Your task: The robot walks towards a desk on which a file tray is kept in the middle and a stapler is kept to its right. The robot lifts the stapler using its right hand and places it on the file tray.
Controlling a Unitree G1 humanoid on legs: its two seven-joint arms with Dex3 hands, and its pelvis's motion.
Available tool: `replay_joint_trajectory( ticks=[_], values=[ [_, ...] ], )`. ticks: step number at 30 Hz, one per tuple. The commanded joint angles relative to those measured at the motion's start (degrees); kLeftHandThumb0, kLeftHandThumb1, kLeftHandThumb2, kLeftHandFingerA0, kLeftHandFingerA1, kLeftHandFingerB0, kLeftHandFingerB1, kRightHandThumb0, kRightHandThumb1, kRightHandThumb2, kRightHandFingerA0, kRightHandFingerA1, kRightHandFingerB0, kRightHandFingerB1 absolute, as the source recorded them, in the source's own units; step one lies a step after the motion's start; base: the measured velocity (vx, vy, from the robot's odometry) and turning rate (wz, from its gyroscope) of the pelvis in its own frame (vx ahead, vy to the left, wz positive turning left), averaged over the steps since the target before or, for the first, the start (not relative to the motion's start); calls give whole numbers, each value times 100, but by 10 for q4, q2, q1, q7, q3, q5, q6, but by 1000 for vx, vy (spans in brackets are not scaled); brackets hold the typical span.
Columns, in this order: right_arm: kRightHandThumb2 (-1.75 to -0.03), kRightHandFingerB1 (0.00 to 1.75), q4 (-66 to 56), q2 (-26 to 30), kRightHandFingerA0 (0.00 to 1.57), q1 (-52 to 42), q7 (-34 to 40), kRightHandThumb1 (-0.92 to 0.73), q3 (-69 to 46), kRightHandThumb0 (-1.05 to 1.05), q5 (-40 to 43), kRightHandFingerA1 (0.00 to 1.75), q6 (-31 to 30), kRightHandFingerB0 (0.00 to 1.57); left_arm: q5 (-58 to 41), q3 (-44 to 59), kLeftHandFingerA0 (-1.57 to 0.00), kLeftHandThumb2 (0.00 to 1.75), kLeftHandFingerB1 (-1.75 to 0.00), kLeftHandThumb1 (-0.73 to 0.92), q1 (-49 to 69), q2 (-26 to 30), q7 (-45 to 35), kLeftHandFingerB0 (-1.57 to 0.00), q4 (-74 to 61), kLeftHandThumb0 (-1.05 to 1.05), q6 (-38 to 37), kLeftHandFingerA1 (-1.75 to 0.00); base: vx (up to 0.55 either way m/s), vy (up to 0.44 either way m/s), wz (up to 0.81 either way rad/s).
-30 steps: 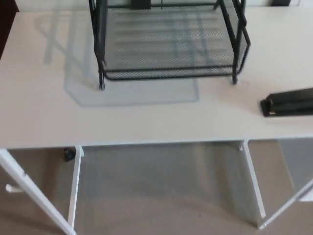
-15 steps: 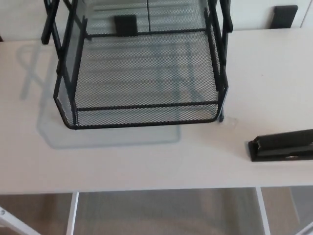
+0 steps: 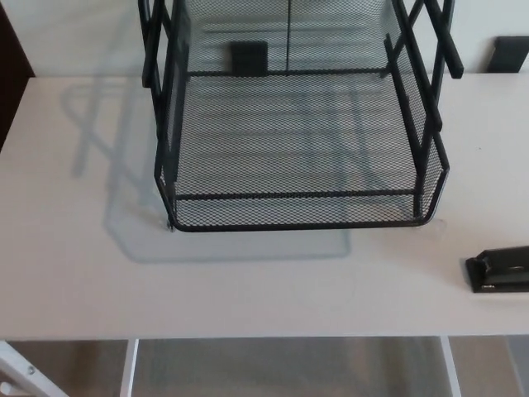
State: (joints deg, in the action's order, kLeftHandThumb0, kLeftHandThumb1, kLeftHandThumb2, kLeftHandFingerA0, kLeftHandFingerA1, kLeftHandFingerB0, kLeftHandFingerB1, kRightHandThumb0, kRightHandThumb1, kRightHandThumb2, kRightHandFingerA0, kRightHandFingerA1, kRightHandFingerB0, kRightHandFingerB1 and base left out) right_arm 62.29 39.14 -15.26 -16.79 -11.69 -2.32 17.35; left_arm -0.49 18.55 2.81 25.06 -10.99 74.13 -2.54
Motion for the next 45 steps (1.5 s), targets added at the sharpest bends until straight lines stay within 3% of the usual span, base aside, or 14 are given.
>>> replay_joint_trajectory(
  ticks=[1, 2, 3, 10, 16, 24, 25, 26, 30, 32, 36, 37, 41, 45],
  values=[
    [-58, 30, 39, -1, 55, 22, -2, -60, -6, -69, 10, 55, 11, 16, -8, -1, -10, 121, -63, 44, 9, 9, -5, -4, 0, -75, -27, -70, 0, 0, 0],
    [-82, 42, 39, -3, 36, 23, 1, -49, -8, -73, 12, 58, 17, 11, -14, 5, -9, 121, -62, 46, 7, 8, -3, -2, 2, -73, -20, -70, 0, 0, 0],
    [-58, 30, 38, 1, 66, 27, 12, -60, 3, -68, -2, 58, 16, 17, -19, 9, -8, 121, -60, 47, 8, 8, -8, 0, 1, -72, -23, -70, 0, 0, 0],
    [-83, 41, 26, 3, 74, 16, 11, -51, 6, -75, -2, 67, 28, 9, -13, 0, -3, 125, -61, 50, 4, 9, -3, 0, 7, -67, -29, -68, 0, 0, 0],
    [-57, 21, 32, 0, 33, 44, -23, -56, -41, -66, 51, 54, 18, 0, -40, 31, -4, 123, -54, 53, 10, 22, -25, -5, 2, -78, -30, -67, 0, 0, 0],
    [-79, 0, -69, 43, 6, 105, -10, -50, -157, -86, 117, 49, -77, 0, -56, 54, -18, 114, -77, 69, 2, 32, -24, 0, -9, -88, -43, -95, 0, 0, 0],
    [-90, 7, -70, 72, 38, 154, 22, -54, -161, -97, 100, 96, -58, 0, -55, 52, -16, 120, -62, 64, -1, 32, -25, 0, -16, -90, -36, -82, 0, 0, 0],
    [-71, 0, -59, 87, 0, 192, 11, -48, -165, -80, 105, 71, -74, 0, -55, 52, 0, 133, -58, 65, 0, 33, -34, -14, -17, -92, -38, -69, 0, 0, 0],
    [-91, 84, -104, 144, 4, 300, -35, -38, -128, -105, 72, 100, -76, 3, -63, 65, -12, 122, -54, 56, -10, 35, -30, 0, -15, -93, -27, -76, 0, 0, 0],
    [-94, 94, -120, 168, 12, 344, -72, -43, -103, -105, 62, 103, -95, 0, -59, 62, -17, 118, -54, 62, -15, 33, -25, 0, -15, -95, -26, -81, 0, 0, 0],
    [-63, 11, -201, 169, 0, 451, -109, -50, -42, -89, 43, 51, -90, 0, -68, 66, -4, 133, -57, 62, -17, 28, -41, -7, -18, -95, -30, -74, 0, 0, 0],
    [-89, 31, -222, 160, 0, 456, -113, -43, -37, -80, 47, 48, -79, 0, -72, 68, -3, 133, -57, 60, -14, 28, -53, -8, -18, -96, -31, -74, 0, 0, 0],
    [-75, 20, -331, 143, 0, 447, -148, -31, 9, -54, 51, 40, -120, 0, -69, 68, -12, 132, -57, 61, -13, 23, -31, -7, -15, -96, -24, -78, 0, 0, 0],
    [-81, 1, -435, 161, 0, 430, -218, -45, 72, -81, 46, 17, -190, 0, -64, 62, -11, 133, -56, 62, -17, 24, -30, -8, -15, -93, -24, -76, 0, 0, 0]
  ],
)
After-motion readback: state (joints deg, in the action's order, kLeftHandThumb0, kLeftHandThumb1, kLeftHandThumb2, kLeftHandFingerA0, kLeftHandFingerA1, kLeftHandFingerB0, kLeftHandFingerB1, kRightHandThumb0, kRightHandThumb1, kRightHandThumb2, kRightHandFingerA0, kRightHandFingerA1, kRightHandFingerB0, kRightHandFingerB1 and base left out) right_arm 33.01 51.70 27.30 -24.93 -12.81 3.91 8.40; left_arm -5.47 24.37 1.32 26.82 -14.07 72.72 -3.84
